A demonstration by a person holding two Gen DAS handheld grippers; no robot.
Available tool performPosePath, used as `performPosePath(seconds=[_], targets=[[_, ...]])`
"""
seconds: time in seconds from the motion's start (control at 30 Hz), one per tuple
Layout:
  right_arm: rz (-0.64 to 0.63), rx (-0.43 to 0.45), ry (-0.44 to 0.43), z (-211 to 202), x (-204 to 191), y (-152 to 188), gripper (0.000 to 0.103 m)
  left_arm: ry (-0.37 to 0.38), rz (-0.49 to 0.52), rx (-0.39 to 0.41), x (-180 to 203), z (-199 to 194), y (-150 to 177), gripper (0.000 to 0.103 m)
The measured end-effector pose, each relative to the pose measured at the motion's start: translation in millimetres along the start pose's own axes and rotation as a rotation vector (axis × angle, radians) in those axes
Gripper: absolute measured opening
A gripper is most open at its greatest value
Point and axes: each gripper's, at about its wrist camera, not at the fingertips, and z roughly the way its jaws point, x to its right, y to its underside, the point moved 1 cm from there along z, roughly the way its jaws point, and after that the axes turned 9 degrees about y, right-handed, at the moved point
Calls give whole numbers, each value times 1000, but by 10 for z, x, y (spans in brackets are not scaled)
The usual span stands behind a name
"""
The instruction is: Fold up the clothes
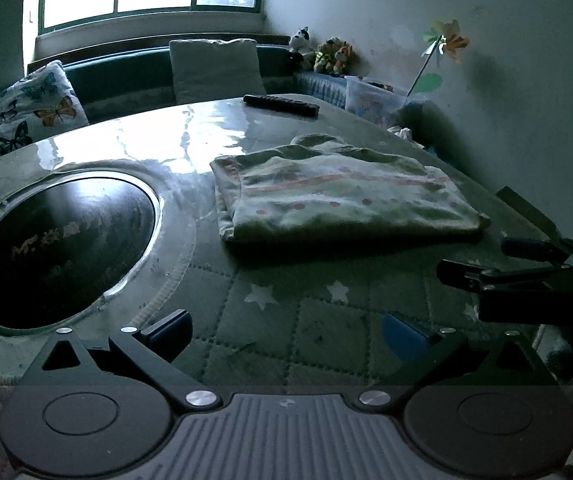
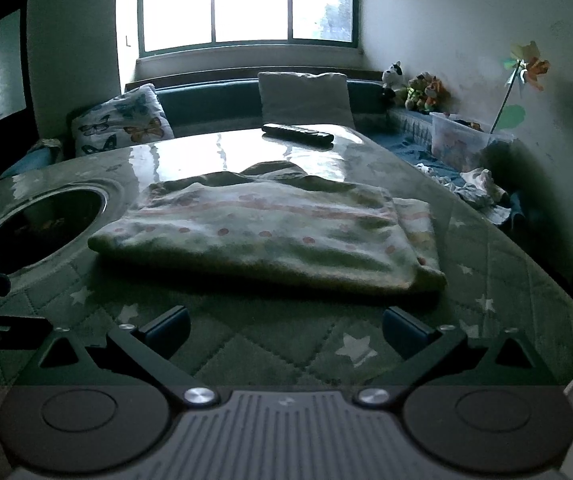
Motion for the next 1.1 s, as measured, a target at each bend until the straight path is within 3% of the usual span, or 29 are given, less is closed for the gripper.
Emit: performPosePath(seconds=[1.1], targets=[[16,-6,4,-106,23,84,103,10,21,-13,156,-5,100,103]])
